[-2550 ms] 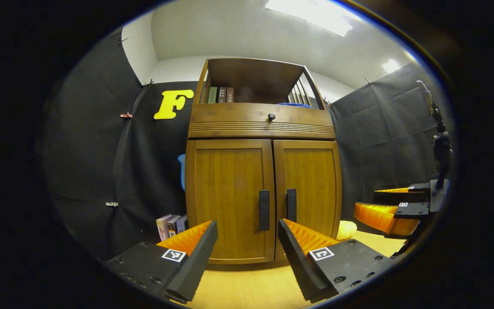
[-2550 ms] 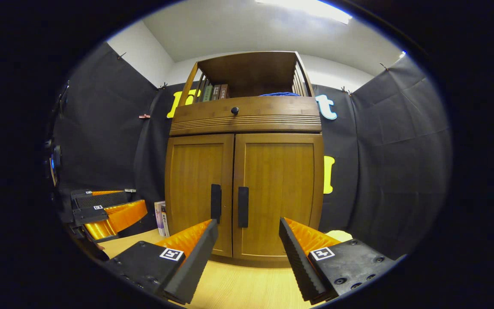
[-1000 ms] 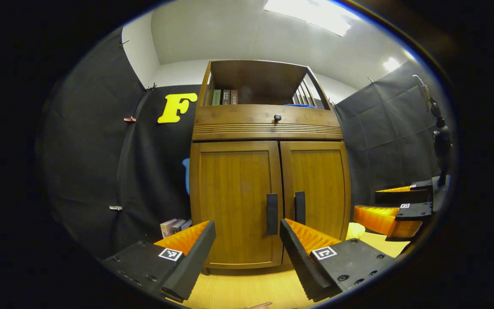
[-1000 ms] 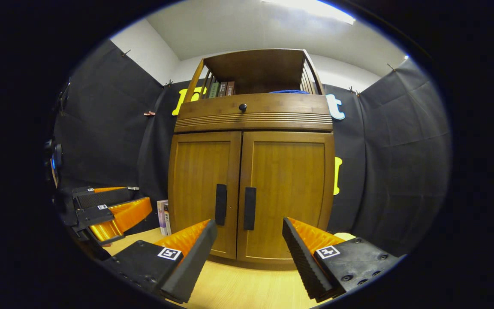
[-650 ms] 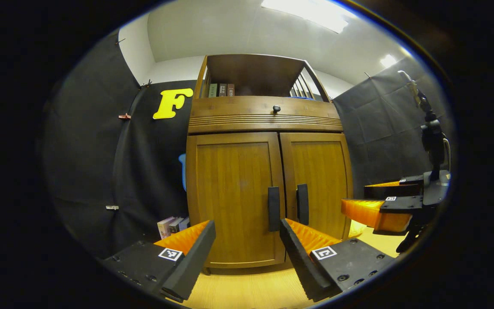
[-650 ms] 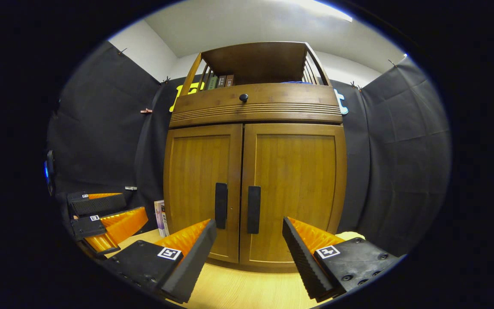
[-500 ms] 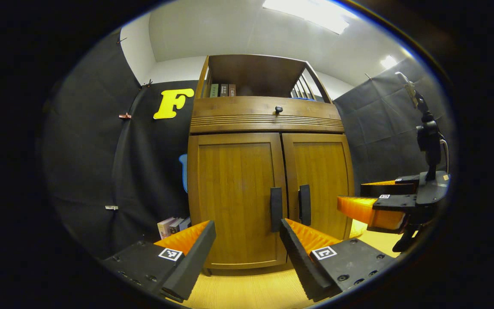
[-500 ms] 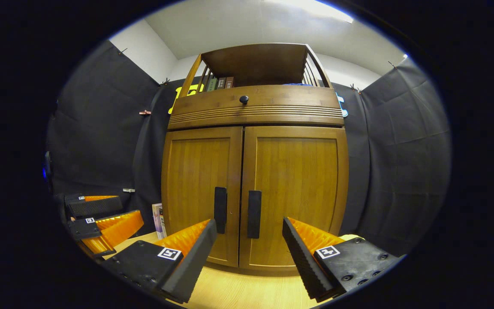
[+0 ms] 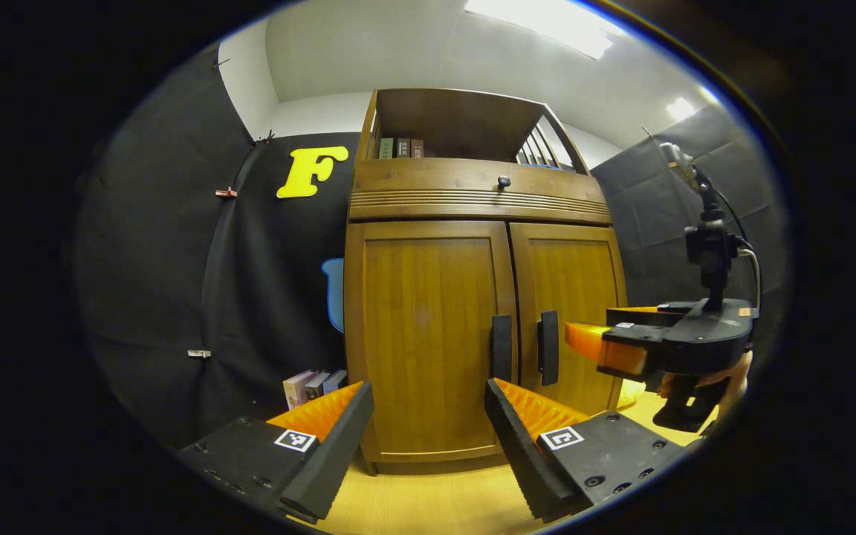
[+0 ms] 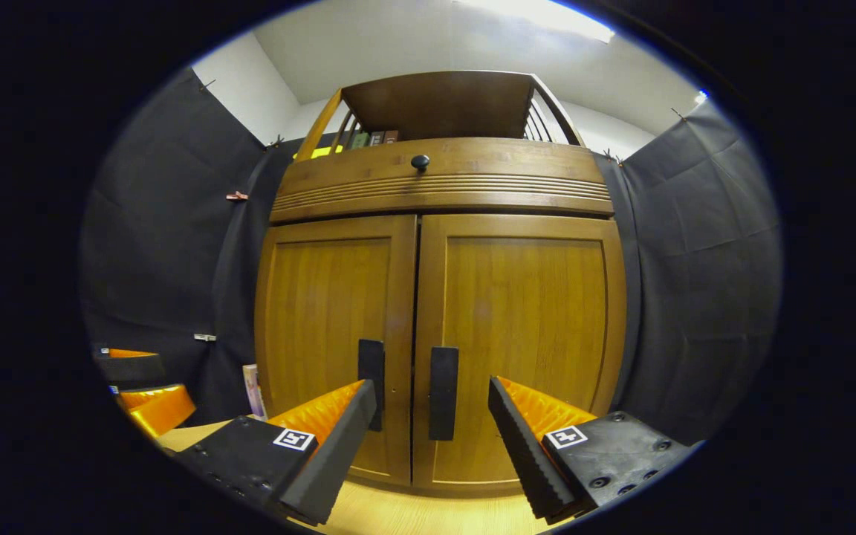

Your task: Open the right door of the double-door shoe cabinet with the right hand, and open the left door with the left hand.

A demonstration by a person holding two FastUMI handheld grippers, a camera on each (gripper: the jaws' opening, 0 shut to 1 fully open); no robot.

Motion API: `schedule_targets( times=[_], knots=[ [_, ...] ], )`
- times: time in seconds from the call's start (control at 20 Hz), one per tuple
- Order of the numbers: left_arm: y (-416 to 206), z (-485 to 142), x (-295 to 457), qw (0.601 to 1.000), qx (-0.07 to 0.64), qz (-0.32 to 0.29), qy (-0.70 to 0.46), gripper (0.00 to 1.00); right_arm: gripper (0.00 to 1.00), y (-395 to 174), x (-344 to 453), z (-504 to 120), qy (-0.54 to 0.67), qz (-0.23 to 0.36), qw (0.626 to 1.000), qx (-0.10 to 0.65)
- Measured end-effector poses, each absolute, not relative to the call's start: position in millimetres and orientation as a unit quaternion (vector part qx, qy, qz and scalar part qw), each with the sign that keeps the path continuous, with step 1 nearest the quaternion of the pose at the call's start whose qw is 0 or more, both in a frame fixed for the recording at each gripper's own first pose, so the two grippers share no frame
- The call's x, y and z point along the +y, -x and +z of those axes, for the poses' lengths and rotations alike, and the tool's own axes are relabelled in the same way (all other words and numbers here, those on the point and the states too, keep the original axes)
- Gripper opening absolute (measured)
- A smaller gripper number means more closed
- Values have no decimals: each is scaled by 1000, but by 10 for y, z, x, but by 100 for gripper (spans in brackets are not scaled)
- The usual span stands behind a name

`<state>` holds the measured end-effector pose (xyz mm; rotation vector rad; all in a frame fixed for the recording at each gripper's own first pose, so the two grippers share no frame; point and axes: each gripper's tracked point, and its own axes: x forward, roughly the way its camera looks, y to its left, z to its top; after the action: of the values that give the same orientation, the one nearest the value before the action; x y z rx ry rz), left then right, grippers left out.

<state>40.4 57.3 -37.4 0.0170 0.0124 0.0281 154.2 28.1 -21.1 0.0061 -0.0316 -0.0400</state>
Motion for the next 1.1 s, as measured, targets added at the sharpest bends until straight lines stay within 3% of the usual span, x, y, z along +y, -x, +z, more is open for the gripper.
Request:
schedule_targets(
  times=[0.55,0.65,0.9,1.05,1.1],
  knots=[
    [-417,-536,685,999,16,23,-15,94,94,-2300,119,-734,2,-59,998,20],
    [-417,-580,716,999,24,29,-11,94,76,-2397,87,-769,-3,-63,998,21],
    [-372,-602,842,998,31,49,-11,94,74,-2603,90,-861,-11,-61,998,30],
    [-292,-605,900,997,35,63,-19,94,33,-2572,122,-844,12,-63,998,29],
    [-260,-597,912,997,36,67,-22,94,34,-2541,133,-841,16,-64,997,29]
  ],
)
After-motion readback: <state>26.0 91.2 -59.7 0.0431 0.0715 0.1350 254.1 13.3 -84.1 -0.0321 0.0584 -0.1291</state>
